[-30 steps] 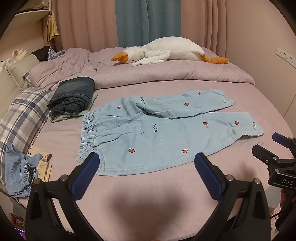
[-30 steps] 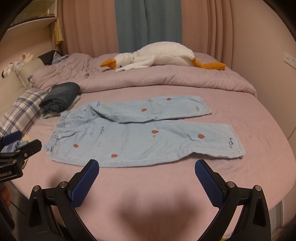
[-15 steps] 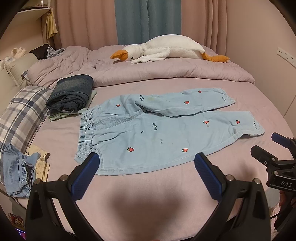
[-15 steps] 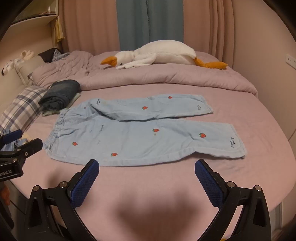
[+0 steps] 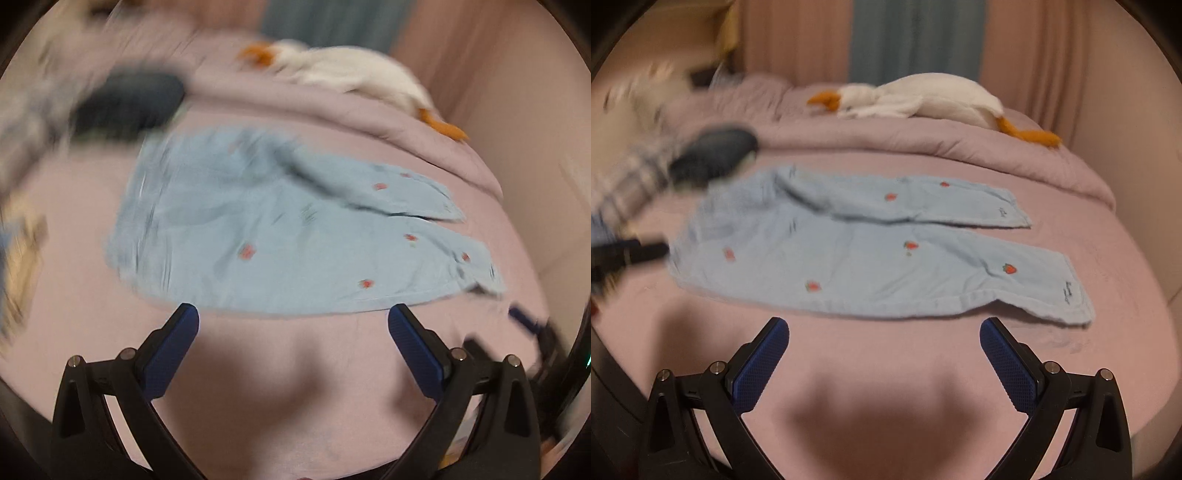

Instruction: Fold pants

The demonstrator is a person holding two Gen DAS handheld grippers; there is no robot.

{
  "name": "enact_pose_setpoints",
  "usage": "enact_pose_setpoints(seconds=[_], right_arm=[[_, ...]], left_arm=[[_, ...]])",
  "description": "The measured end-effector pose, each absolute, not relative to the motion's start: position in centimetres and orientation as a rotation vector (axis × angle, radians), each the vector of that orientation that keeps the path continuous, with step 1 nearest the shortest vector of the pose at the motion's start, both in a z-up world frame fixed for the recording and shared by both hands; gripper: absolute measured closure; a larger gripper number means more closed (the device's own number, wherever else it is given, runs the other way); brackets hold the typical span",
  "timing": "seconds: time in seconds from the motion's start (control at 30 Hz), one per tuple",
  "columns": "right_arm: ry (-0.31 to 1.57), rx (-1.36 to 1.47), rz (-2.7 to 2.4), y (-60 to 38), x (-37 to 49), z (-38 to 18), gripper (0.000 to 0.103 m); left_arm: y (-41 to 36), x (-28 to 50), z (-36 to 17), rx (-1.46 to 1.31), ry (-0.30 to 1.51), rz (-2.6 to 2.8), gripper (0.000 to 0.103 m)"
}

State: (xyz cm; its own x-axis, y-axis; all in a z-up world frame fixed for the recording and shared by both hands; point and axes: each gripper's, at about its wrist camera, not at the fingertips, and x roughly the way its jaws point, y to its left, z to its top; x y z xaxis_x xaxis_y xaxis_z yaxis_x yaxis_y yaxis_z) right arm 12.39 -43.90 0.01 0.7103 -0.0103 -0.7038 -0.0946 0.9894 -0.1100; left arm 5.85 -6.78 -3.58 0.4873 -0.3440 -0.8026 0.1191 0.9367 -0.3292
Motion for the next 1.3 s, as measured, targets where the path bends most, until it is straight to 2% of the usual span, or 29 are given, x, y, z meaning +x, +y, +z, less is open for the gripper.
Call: enact_pose_setpoints(seconds=[0.1,0.17,0.27,0.33,0.4,0.43,0.47,0.5,0.53,0.57,0.6,0.7,0.87,0.93,0.97,1.07,1.13,1.17,1.2,1.3], right_arm=[[0.743,-0.341,0.083,-40.7,12.1,-3.1,0.001],[0.8,-0.469,0.139,-39.5,12.1,-5.1,0.006],[0.791,-0.605,0.216,-37.0,12.7,-7.7,0.021],[0.745,-0.705,0.256,-35.1,13.2,-9.0,0.037],[0.64,-0.764,0.264,-33.3,13.9,-9.6,0.038],[0.607,-0.79,0.269,-32.7,14.2,-9.8,0.042],[0.583,-0.824,0.282,-32.2,14.7,-9.9,0.046],[0.571,-0.847,0.287,-31.7,15.2,-10.0,0.056],[0.568,-0.868,0.295,-31.3,15.7,-10.3,0.07],[0.58,-0.903,0.316,-31.0,16.3,-10.6,0.078],[0.58,-0.921,0.322,-30.6,16.7,-10.8,0.086],[0.592,-0.952,0.32,-29.7,17.0,-10.8,0.095],[0.624,-0.863,0.347,-28.9,14.7,-8.9,0.097],[0.625,-0.864,0.369,-28.1,14.0,-8.9,0.097],[0.624,-0.853,0.374,-27.8,13.6,-9.1,0.097],[0.648,-0.81,0.362,-27.5,13.3,-10.2,0.092],[0.663,-0.783,0.378,-27.8,13.4,-9.4,0.083],[0.694,-0.711,0.414,-28.9,13.4,-8.2,0.08],[0.717,-0.644,0.437,-30.0,13.6,-7.2,0.075],[0.754,-0.464,0.402,-35.1,14.9,-4.2,0.074]], left_arm=[[-2.3,7.5,-7.7,-0.48,1.067,-0.2,0.001],[-0.5,8.2,-9.4,-0.583,1.054,-0.15,0.001],[0.6,9.5,-11.6,-0.627,1.052,-0.063,0.001],[0.5,10.5,-11.6,-0.64,1.007,-0.05,0.002],[-0.2,11.6,-11.4,-0.622,0.965,-0.021,0.004],[-0.5,12.3,-11.5,-0.6,0.968,0.013,0.011],[-0.7,13.0,-11.6,-0.575,0.986,0.054,0.033],[-1.0,13.4,-11.5,-0.557,0.991,0.082,0.053],[-0.9,13.9,-11.0,-0.566,0.988,0.09,0.064],[-0.7,14.2,-10.9,-0.591,0.993,0.081,0.088],[-0.3,14.5,-10.9,-0.622,1.001,0.075,0.093],[0.9,14.6,-10.2,-0.664,0.987,0.018,0.095],[0.7,14.1,-6.2,-0.551,0.9,-0.003,0.095],[1.2,13.8,-6.1,-0.53,0.901,0.007,0.094],[1.8,13.8,-7.2,-0.506,0.927,0.022,0.09],[1.8,14.3,-9.4,-0.434,1.047,0.071,0.074],[1.3,13.9,-8.3,-0.408,1.024,0.056,0.071],[1.1,13.7,-7.5,-0.372,1.016,0.067,0.061],[0.9,13.3,-6.7,-0.342,0.998,0.081,0.064],[-0.4,12.7,-3.7,-0.259,0.907,0.069,0.064]])
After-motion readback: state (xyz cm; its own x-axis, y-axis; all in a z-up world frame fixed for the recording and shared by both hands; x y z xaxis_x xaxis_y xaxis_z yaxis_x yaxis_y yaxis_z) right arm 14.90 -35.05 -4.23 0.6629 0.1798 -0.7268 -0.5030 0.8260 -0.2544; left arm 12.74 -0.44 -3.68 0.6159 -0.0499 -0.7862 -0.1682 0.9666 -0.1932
